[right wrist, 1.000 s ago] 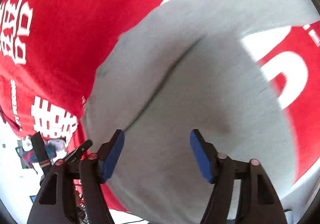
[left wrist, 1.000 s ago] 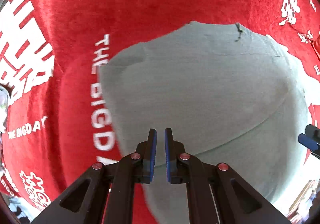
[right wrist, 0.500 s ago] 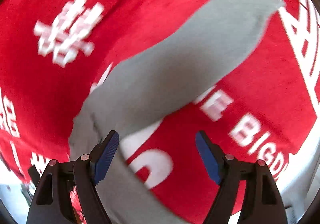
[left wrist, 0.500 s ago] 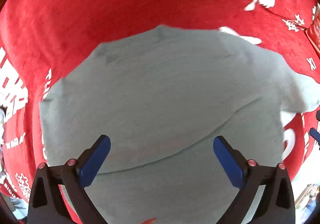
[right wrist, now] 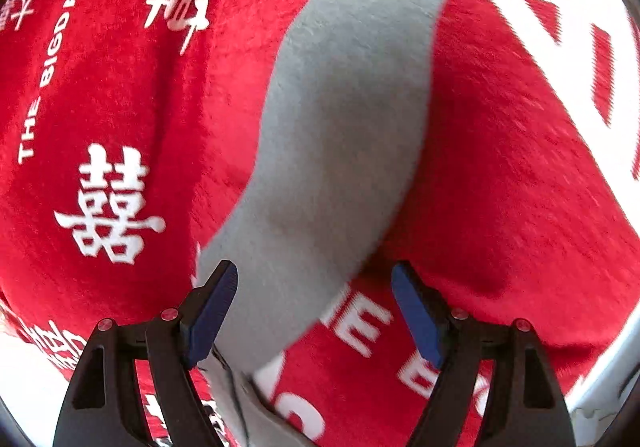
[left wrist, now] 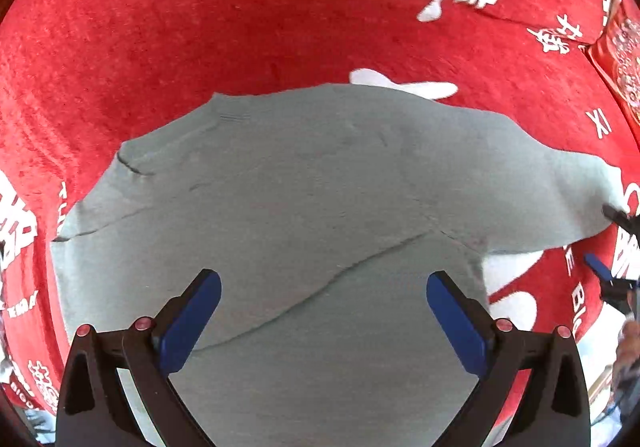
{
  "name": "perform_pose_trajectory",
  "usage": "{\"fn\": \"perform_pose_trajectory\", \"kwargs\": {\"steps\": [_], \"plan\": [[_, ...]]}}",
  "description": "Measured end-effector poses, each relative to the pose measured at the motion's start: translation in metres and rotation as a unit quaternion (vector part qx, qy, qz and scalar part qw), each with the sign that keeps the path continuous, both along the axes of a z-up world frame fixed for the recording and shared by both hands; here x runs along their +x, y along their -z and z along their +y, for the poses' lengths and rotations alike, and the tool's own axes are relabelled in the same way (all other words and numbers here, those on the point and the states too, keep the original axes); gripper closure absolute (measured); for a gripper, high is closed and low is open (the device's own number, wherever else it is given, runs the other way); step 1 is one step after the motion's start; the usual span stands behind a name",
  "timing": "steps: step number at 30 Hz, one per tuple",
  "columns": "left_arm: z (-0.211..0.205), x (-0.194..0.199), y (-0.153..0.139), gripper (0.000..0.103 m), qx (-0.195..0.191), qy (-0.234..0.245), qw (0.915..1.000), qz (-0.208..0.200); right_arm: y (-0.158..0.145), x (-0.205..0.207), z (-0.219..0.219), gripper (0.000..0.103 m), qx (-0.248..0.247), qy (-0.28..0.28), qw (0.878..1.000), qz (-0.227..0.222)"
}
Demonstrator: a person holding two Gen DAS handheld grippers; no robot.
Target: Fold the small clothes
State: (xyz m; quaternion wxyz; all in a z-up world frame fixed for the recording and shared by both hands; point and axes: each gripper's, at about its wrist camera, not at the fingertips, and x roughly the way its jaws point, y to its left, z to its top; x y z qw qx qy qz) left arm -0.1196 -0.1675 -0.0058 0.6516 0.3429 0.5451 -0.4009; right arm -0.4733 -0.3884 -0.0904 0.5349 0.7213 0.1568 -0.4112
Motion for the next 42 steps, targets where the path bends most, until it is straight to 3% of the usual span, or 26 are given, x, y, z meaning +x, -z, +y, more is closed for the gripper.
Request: {"fn": "perform_pose_trajectory", "kwargs": {"steps": [8, 9, 11, 12, 13, 15, 20, 23, 26, 31, 33, 36, 38, 39, 41, 42], "plan": [[-0.004, -0.011, 0.002, 0.000, -0.002, -0.009, 0.9999, 0.013, -0.005, -0.006, -0.027, 0.021, -0.021, 0.025, 0.999, -0.023], [-0.003, -0.010, 0.003, 0.000, -0.003, -0.014, 0.9998, 0.014, -0.005, -0.007, -0.029, 0.025, -0.015, 0.028, 0.999, -0.023], [-0.001, -0.007, 0.004, 0.000, 0.000, -0.025, 0.9996, 0.011, -0.003, -0.010, -0.030, 0.061, 0.000, 0.034, 0.999, -0.021], [0.001, -0.005, 0.004, 0.000, 0.002, -0.029, 0.9995, 0.010, -0.001, -0.011, -0.031, 0.091, 0.009, 0.037, 0.999, -0.026], [0.003, -0.003, 0.005, 0.000, 0.003, -0.034, 0.9994, 0.009, 0.000, -0.012, -0.032, 0.097, 0.012, 0.040, 0.999, -0.032], [0.009, 0.003, 0.005, 0.000, 0.005, -0.044, 0.9990, 0.008, -0.007, -0.007, -0.035, 0.097, -0.003, 0.027, 0.999, -0.037], [0.031, 0.021, 0.002, 0.000, 0.007, -0.073, 0.9973, -0.003, -0.052, 0.049, -0.047, 0.097, -0.067, -0.081, 0.993, -0.045], [0.050, 0.037, 0.003, 0.000, 0.007, -0.102, 0.9947, -0.001, -0.086, 0.113, -0.048, 0.097, -0.114, -0.179, 0.976, -0.049], [0.072, 0.053, 0.000, 0.000, 0.002, -0.131, 0.9914, 0.005, -0.113, 0.194, -0.036, 0.097, -0.156, -0.281, 0.945, -0.054], [0.118, 0.083, -0.009, 0.000, -0.012, -0.174, 0.9845, -0.012, -0.121, 0.339, 0.030, 0.097, -0.203, -0.468, 0.860, -0.026], [0.143, 0.098, -0.011, 0.000, -0.017, -0.198, 0.9798, -0.015, -0.103, 0.387, 0.070, 0.097, -0.192, -0.530, 0.826, -0.013], [0.175, 0.115, -0.007, 0.000, -0.018, -0.231, 0.9727, -0.020, -0.064, 0.434, 0.123, 0.095, -0.158, -0.594, 0.789, 0.021], [0.195, 0.125, -0.004, 0.000, -0.015, -0.248, 0.9685, -0.021, -0.034, 0.448, 0.148, 0.093, -0.129, -0.617, 0.773, 0.071], [0.205, 0.128, -0.003, 0.000, -0.016, -0.255, 0.9665, -0.022, -0.026, 0.451, 0.152, 0.090, -0.116, -0.619, 0.772, 0.085], [0.223, 0.135, -0.001, 0.000, -0.015, -0.267, 0.9634, -0.022, -0.022, 0.446, 0.153, 0.073, -0.098, -0.604, 0.787, 0.080], [0.232, 0.137, 0.001, 0.000, -0.013, -0.271, 0.9622, -0.021, -0.026, 0.442, 0.150, 0.054, -0.094, -0.590, 0.798, 0.075]]}}
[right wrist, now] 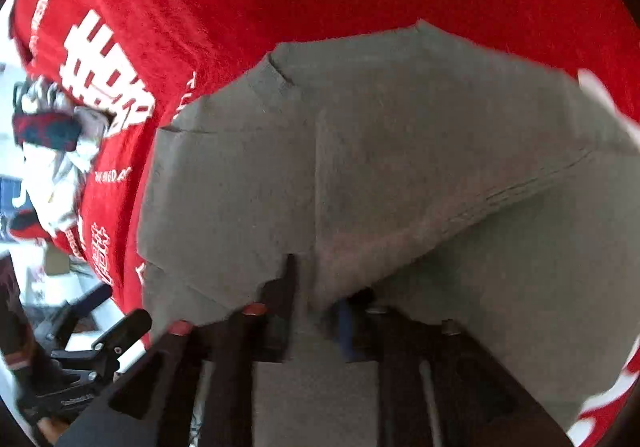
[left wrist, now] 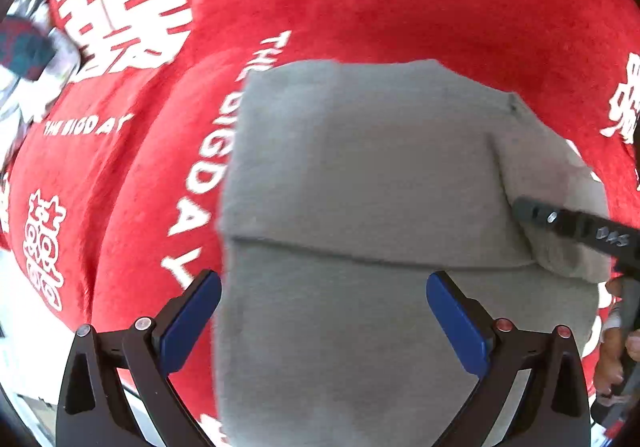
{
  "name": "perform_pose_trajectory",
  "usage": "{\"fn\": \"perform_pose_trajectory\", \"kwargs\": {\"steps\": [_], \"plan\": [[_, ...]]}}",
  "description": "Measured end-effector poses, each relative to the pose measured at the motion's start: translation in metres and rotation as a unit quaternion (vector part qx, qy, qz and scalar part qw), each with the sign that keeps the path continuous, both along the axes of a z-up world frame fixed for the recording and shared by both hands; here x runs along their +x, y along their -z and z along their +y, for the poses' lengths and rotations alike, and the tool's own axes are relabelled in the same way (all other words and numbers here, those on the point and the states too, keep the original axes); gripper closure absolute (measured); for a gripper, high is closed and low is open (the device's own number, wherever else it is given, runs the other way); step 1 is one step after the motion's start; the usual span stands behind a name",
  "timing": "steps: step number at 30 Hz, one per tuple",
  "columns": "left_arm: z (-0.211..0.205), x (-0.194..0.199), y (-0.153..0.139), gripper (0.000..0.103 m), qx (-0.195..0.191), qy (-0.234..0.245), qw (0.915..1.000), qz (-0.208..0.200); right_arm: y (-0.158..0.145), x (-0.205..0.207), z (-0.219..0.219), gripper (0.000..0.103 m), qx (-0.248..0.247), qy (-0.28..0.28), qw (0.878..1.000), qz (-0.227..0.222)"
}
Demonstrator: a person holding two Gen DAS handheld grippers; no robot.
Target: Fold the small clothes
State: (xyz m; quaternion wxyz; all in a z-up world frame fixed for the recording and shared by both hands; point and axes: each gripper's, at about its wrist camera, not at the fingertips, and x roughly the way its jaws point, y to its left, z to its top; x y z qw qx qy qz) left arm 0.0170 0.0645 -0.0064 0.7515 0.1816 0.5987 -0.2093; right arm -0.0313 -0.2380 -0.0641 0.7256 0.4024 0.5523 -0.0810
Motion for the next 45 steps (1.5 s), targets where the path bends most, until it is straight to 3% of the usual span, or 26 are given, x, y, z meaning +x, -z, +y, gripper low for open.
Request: {"fn": "perform_pose_trajectory", "kwargs": {"steps": [1, 5, 6, 7, 8, 10, 12, 17, 19, 20, 22, 26, 29, 32, 36, 38, 41, 42, 43, 44, 45], "plan": [[0.008, 0.002, 0.001, 0.000, 0.000, -0.004, 1.0000, 0.002, -0.006, -0.004, -0.004, 0.043, -0.006, 0.017, 1.000, 0.000], [0.035, 0.008, 0.001, 0.000, -0.003, -0.017, 0.9998, 0.005, -0.014, -0.005, -0.030, 0.043, -0.014, 0.073, 0.997, 0.003], [0.041, 0.008, 0.000, 0.000, -0.005, -0.020, 0.9998, 0.007, -0.011, -0.002, -0.037, 0.057, -0.006, 0.091, 0.996, 0.005], [0.046, 0.011, 0.000, 0.000, -0.007, -0.024, 0.9997, 0.008, -0.010, 0.001, -0.041, 0.091, -0.004, 0.100, 0.995, 0.006], [0.051, 0.012, 0.000, 0.000, -0.010, -0.028, 0.9995, 0.009, -0.011, 0.009, -0.041, 0.097, -0.010, 0.100, 0.995, 0.010], [0.060, 0.014, 0.001, 0.000, -0.012, -0.033, 0.9993, 0.009, -0.024, 0.022, -0.032, 0.097, -0.048, 0.068, 0.997, -0.009], [0.069, 0.017, 0.001, 0.000, -0.014, -0.037, 0.9992, 0.010, -0.040, 0.044, 0.000, 0.097, -0.100, -0.011, 0.995, -0.025], [0.085, 0.019, 0.004, 0.000, -0.019, -0.044, 0.9987, 0.017, -0.025, 0.075, 0.082, 0.091, -0.181, -0.169, 0.969, 0.016], [0.090, 0.022, 0.005, 0.000, -0.020, -0.048, 0.9985, 0.020, -0.013, 0.078, 0.099, 0.078, -0.192, -0.189, 0.962, 0.041], [0.092, 0.023, 0.006, 0.000, -0.023, -0.050, 0.9983, 0.022, -0.011, 0.075, 0.104, 0.074, -0.182, -0.185, 0.965, 0.042], [0.093, 0.026, 0.005, 0.000, -0.029, -0.052, 0.9978, 0.028, -0.017, 0.060, 0.099, 0.055, -0.155, -0.157, 0.975, 0.034], [0.077, 0.035, 0.002, 0.000, -0.062, -0.043, 0.9962, 0.045, -0.025, 0.006, 0.064, 0.054, -0.091, -0.067, 0.993, 0.034], [0.049, 0.041, 0.002, 0.000, -0.086, -0.023, 0.9947, 0.051, -0.022, -0.047, 0.022, 0.054, -0.036, 0.041, 0.998, 0.045], [0.013, 0.048, 0.010, 0.000, -0.116, -0.003, 0.9902, 0.077, -0.007, -0.095, -0.009, 0.054, 0.028, 0.170, 0.984, 0.039], [-0.029, 0.056, 0.033, 0.001, -0.132, 0.003, 0.9840, 0.120, 0.014, -0.142, -0.037, 0.054, 0.098, 0.291, 0.952, 0.015], [-0.039, 0.058, 0.045, 0.011, -0.126, -0.001, 0.9826, 0.137, 0.021, -0.147, -0.042, 0.054, 0.117, 0.320, 0.940, 0.003], [-0.046, 0.060, 0.050, 0.016, -0.121, -0.010, 0.9828, 0.139, 0.028, -0.148, -0.049, 0.057, 0.129, 0.344, 0.930, -0.005], [-0.048, 0.061, 0.049, 0.037, -0.119, -0.010, 0.9834, 0.136, 0.027, -0.145, -0.050, 0.084, 0.124, 0.343, 0.931, 0.000], [-0.050, 0.062, 0.049, 0.054, -0.115, -0.008, 0.9844, 0.134, 0.025, -0.145, -0.052, 0.097, 0.120, 0.337, 0.934, 0.005], [-0.052, 0.064, 0.049, 0.089, -0.107, -0.007, 0.9855, 0.132, 0.022, -0.141, -0.052, 0.097, 0.115, 0.329, 0.937, 0.003], [-0.051, 0.067, 0.049, 0.094, -0.116, -0.010, 0.9829, 0.143, 0.014, -0.139, -0.054, 0.097, 0.107, 0.314, 0.943, -0.004]]}}
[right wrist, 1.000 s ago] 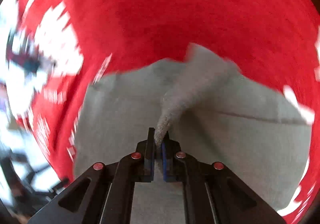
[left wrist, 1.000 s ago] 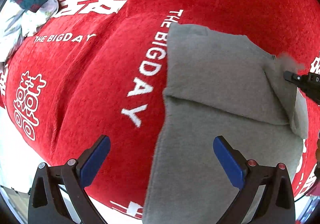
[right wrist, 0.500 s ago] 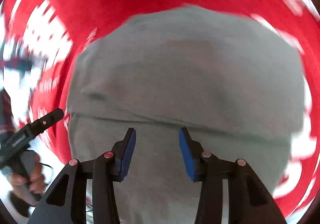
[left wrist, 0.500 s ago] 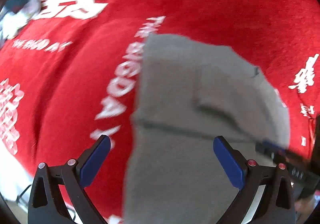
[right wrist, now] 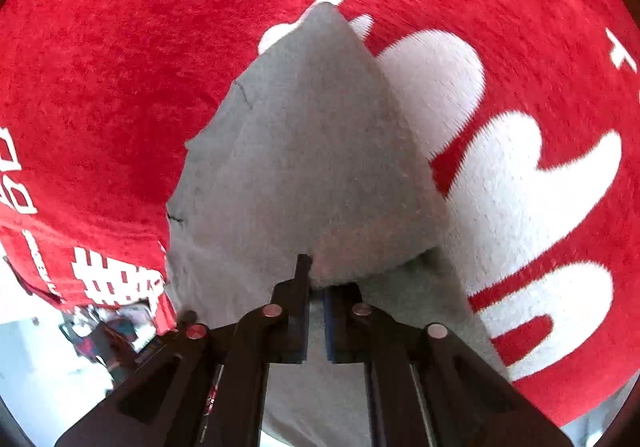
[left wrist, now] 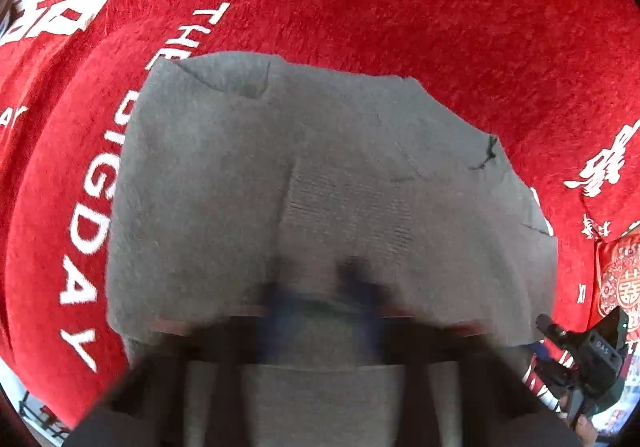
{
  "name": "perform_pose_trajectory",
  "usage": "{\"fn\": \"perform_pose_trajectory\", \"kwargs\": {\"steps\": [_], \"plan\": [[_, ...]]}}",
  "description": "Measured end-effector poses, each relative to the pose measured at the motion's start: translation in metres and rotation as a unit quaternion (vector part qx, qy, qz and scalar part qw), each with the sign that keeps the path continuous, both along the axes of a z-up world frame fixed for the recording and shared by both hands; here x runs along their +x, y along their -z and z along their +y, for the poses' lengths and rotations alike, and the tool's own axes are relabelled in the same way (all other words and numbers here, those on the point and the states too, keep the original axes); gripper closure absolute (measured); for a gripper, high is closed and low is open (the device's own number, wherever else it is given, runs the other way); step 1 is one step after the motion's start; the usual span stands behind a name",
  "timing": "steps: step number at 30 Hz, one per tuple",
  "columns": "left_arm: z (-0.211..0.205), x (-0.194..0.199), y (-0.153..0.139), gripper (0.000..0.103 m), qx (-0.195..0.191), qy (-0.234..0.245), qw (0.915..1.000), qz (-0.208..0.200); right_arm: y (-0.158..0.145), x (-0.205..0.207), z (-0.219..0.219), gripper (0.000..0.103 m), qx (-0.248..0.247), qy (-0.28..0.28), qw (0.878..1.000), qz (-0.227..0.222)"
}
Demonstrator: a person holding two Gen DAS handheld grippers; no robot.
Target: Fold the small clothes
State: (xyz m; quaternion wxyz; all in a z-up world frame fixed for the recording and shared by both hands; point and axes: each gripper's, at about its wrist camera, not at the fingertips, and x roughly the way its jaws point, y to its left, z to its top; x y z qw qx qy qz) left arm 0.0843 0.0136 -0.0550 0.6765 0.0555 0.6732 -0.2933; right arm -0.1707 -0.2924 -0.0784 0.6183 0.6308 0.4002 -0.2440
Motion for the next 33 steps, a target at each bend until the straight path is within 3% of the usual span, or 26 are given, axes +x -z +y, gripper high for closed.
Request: {"fn": "perform_pose_trajectory", "kwargs": {"steps": [2, 5, 9, 12, 15, 17, 18, 19, 21, 24, 25, 27, 29, 30, 32, 33], "plan": [[0.007, 0.002, -0.010, 0.094, -0.022, -0.013, 0.9997, -0.005, -0.006, 0.008, 0.003, 0.097, -0.022, -0.032, 0.999, -0.001], [0.017, -0.009, -0.029, 0.094, -0.031, 0.005, 0.9986, -0.042, 0.000, 0.012, 0.007, 0.097, -0.037, -0.067, 0.997, 0.021], [0.018, -0.022, -0.006, 0.093, 0.008, 0.036, 0.9984, -0.043, 0.015, 0.020, 0.011, 0.097, -0.041, -0.078, 0.996, 0.032], [0.025, -0.024, -0.003, 0.092, 0.003, 0.036, 0.9985, -0.041, 0.010, 0.013, 0.014, 0.097, -0.050, -0.093, 0.993, 0.051], [0.036, -0.020, -0.013, 0.092, 0.043, 0.034, 0.9952, -0.081, -0.001, 0.000, 0.012, 0.086, -0.046, -0.120, 0.989, 0.074], [0.049, -0.015, -0.019, 0.092, 0.060, 0.029, 0.9939, -0.088, -0.018, -0.008, 0.006, 0.082, -0.074, -0.128, 0.987, 0.068], [0.057, -0.012, -0.024, 0.092, 0.061, 0.024, 0.9941, -0.087, -0.029, -0.012, 0.001, 0.072, -0.101, -0.124, 0.985, 0.058], [0.062, -0.009, -0.028, 0.092, 0.061, 0.020, 0.9939, -0.089, -0.035, -0.014, -0.006, 0.053, -0.124, -0.120, 0.983, 0.061], [0.061, -0.007, -0.037, 0.092, 0.060, 0.021, 0.9930, -0.099, -0.033, -0.010, -0.026, 0.043, -0.145, -0.104, 0.981, 0.074], [0.049, -0.005, -0.041, 0.092, 0.051, 0.031, 0.9924, -0.108, -0.003, 0.000, -0.053, 0.048, -0.098, -0.083, 0.989, 0.077], [0.041, -0.006, -0.040, 0.092, 0.049, 0.036, 0.9924, -0.107, 0.009, 0.005, -0.059, 0.067, -0.078, -0.080, 0.990, 0.081], [0.026, -0.007, -0.034, 0.092, 0.046, 0.046, 0.9924, -0.105, 0.013, 0.014, -0.062, 0.093, -0.057, -0.089, 0.992, 0.064], [0.008, -0.017, -0.026, 0.092, 0.047, 0.059, 0.9918, -0.102, -0.005, 0.026, -0.054, 0.094, -0.116, -0.139, 0.980, 0.078], [0.004, -0.020, -0.022, 0.092, 0.050, 0.065, 0.9914, -0.102, -0.010, 0.032, -0.048, 0.094, -0.149, -0.173, 0.969, 0.095], [0.000, -0.026, -0.011, 0.092, 0.067, 0.075, 0.9893, -0.106, 0.001, 0.034, -0.047, 0.094, -0.158, -0.204, 0.958, 0.127], [0.000, -0.027, -0.004, 0.092, 0.079, 0.079, 0.9878, -0.108, 0.008, 0.029, -0.050, 0.093, -0.151, -0.200, 0.960, 0.124]]}}
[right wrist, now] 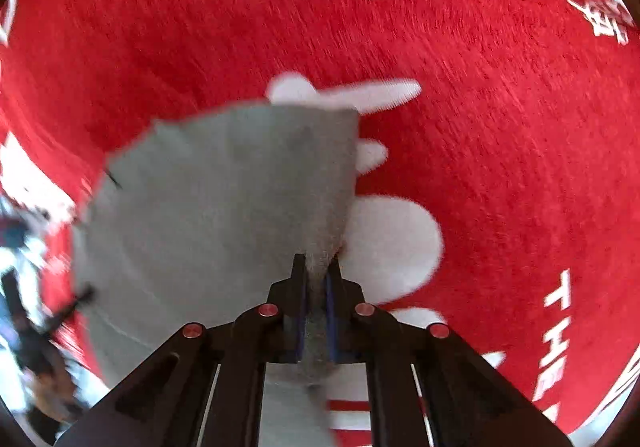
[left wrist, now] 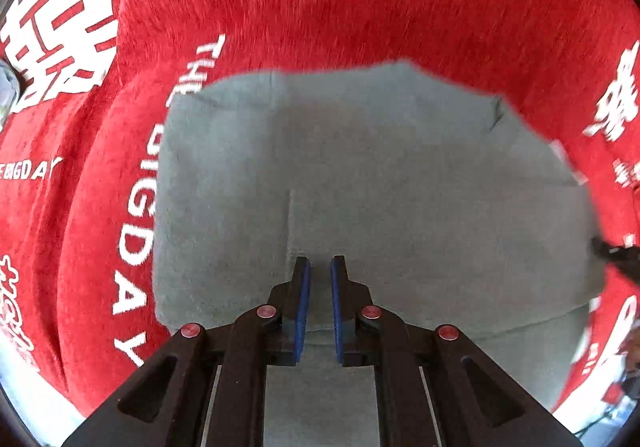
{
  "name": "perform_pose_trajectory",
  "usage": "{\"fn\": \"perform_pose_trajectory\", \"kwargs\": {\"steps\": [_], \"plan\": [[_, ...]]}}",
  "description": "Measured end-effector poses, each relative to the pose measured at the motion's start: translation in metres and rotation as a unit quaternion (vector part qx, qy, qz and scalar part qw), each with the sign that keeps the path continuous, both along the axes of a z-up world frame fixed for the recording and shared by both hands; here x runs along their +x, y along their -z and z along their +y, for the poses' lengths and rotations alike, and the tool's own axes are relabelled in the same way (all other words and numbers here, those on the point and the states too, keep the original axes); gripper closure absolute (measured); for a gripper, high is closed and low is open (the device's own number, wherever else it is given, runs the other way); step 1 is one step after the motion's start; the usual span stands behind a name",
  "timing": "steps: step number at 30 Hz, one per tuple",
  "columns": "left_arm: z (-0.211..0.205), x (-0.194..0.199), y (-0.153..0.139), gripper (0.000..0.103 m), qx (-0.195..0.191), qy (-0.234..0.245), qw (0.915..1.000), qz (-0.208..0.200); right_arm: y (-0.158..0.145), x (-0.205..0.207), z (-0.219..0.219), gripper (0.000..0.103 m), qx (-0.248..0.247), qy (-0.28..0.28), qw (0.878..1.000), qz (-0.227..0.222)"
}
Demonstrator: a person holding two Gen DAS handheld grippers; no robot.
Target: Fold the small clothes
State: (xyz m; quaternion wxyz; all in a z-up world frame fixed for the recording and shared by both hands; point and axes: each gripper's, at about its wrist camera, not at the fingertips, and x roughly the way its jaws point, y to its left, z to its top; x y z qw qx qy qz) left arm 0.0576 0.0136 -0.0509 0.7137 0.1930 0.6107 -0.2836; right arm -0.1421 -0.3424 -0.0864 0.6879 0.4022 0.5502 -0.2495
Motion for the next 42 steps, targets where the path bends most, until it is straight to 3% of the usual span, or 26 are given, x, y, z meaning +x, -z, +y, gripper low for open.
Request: {"fn": "perform_pose_trajectory", "kwargs": {"steps": [2, 5, 9, 11, 12, 13, 20, 23, 24, 25, 26, 27, 32, 33, 42], "plan": [[0.003, -0.003, 0.001, 0.092, -0.012, 0.006, 0.9998, -0.017, -0.001, -0.007, -0.006, 0.093, 0.011, 0.021, 1.000, -0.012], [0.008, -0.002, -0.004, 0.092, 0.011, 0.003, 0.9999, -0.012, -0.012, -0.020, -0.008, 0.085, 0.018, 0.042, 0.999, 0.004], [0.025, -0.004, -0.022, 0.092, 0.022, -0.022, 0.9995, -0.010, -0.040, -0.027, 0.001, 0.083, 0.024, 0.033, 0.999, 0.012], [0.034, -0.011, -0.036, 0.092, 0.022, -0.032, 0.9992, -0.013, -0.055, -0.027, 0.010, 0.068, 0.028, 0.021, 0.999, 0.010], [0.037, -0.019, -0.046, 0.092, 0.022, -0.037, 0.9989, -0.017, -0.063, -0.026, 0.016, 0.055, 0.032, 0.011, 0.999, 0.010], [0.039, -0.024, -0.052, 0.092, 0.021, -0.039, 0.9988, -0.019, -0.069, -0.025, 0.021, 0.051, 0.037, 0.002, 0.999, 0.009], [0.050, -0.082, -0.096, 0.092, 0.004, -0.051, 0.9985, -0.020, -0.086, -0.008, 0.064, 0.050, 0.062, -0.066, 0.995, 0.032], [0.059, -0.100, -0.110, 0.092, -0.008, -0.070, 0.9974, -0.017, -0.092, 0.002, 0.078, 0.042, 0.077, -0.080, 0.993, 0.032], [0.064, -0.107, -0.115, 0.085, -0.016, -0.078, 0.9967, -0.016, -0.095, 0.005, 0.084, 0.041, 0.079, -0.088, 0.992, 0.030], [0.067, -0.111, -0.119, 0.068, -0.020, -0.083, 0.9962, -0.017, -0.098, 0.006, 0.088, 0.040, 0.078, -0.096, 0.992, 0.031], [0.071, -0.116, -0.124, 0.015, -0.021, -0.091, 0.9954, -0.020, -0.101, 0.008, 0.092, 0.039, 0.075, -0.106, 0.991, 0.032], [0.077, -0.121, -0.130, 0.001, -0.018, -0.106, 0.9935, -0.035, -0.105, 0.009, 0.099, 0.037, 0.071, -0.119, 0.990, 0.032], [0.100, -0.139, -0.148, 0.001, -0.028, -0.141, 0.9885, -0.045, -0.114, 0.002, 0.119, 0.029, 0.061, -0.136, 0.988, 0.027], [0.104, -0.142, -0.148, 0.001, -0.031, -0.146, 0.9877, -0.046, -0.115, -0.002, 0.125, 0.017, 0.060, -0.135, 0.989, 0.021], [0.160, -0.197, -0.161, 0.001, -0.053, -0.201, 0.9768, -0.052, -0.128, -0.033, 0.170, 0.016, 0.075, -0.126, 0.989, 0.016]]}}
